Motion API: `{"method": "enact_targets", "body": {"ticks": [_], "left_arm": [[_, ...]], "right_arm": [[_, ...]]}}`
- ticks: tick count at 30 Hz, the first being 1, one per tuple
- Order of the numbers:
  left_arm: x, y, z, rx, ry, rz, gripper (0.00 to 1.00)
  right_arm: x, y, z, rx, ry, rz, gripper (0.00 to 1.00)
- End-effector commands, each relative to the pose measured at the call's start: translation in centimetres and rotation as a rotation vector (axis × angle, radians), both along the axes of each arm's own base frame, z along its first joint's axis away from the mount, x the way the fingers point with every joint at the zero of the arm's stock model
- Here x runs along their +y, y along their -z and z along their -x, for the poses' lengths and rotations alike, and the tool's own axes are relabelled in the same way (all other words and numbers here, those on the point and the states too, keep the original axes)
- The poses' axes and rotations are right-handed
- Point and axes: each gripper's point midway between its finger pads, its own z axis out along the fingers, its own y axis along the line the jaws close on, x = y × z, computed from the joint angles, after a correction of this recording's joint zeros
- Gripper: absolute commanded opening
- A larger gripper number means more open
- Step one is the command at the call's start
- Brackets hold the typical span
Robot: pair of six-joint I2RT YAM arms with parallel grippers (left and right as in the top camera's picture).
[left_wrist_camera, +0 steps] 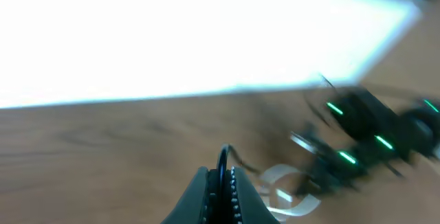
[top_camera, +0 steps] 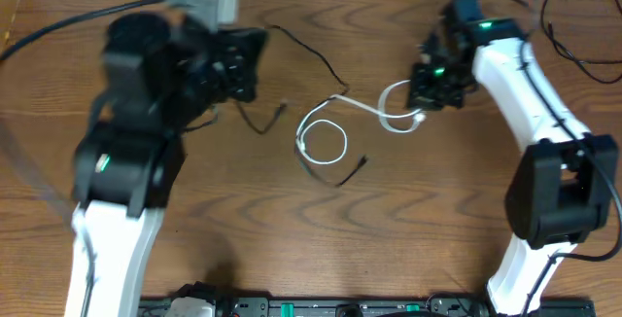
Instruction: Untangle cables
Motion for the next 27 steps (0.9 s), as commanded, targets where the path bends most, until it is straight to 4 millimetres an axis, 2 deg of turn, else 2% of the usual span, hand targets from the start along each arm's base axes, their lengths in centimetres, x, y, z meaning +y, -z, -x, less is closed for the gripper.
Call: {"method": "enact_targets", "body": {"ticks": [1,4,6,11,16,19,23,27], "left_arm": [[7.0,-3.2,0.5,-0.098,-0.400,-0.035,0.07],[11.0,-4.5,2.1,-0.137,-0.624,-0.027,0.08],[12.9,-5.0,3.0,-0.158,-0.731,-0.043,0.07],[16.2,-5.3,4.1,-0.175,-0.926,-0.094,0.07],[18.2,-5.4,4.9,-0.181,-1.064,-0.134,0.07],[18.7,-5.3,5.1,-0.178,-1.102,-0.151,0.07],[18.9,-5.1,4.9,-0.171,-1.107,-0.157,0.07],[20.0,-4.8,4.8,-0.158,-1.143,-0.170,0.07]], "right_arm": [[-4.3,-0.3,-0.5,0.004,0.094,0.023,0.01],[-7.3,-1.3,-0.7,-0.022,0.151,0.023,0.01],[-9.3,-2.6,-0.8,-0.060,0.188,0.027,0.01],[-13.7,-7.2,-0.3,-0.189,0.292,0.070,0.01],[-18.1,-12.9,1.2,-0.351,0.415,0.136,0.01],[-21.3,-16.9,3.0,-0.462,0.532,0.165,0.01],[-24.6,-20.5,5.2,-0.578,0.636,0.208,0.01],[-28.6,-23.0,7.6,-0.658,0.764,0.253,0.01]]}}
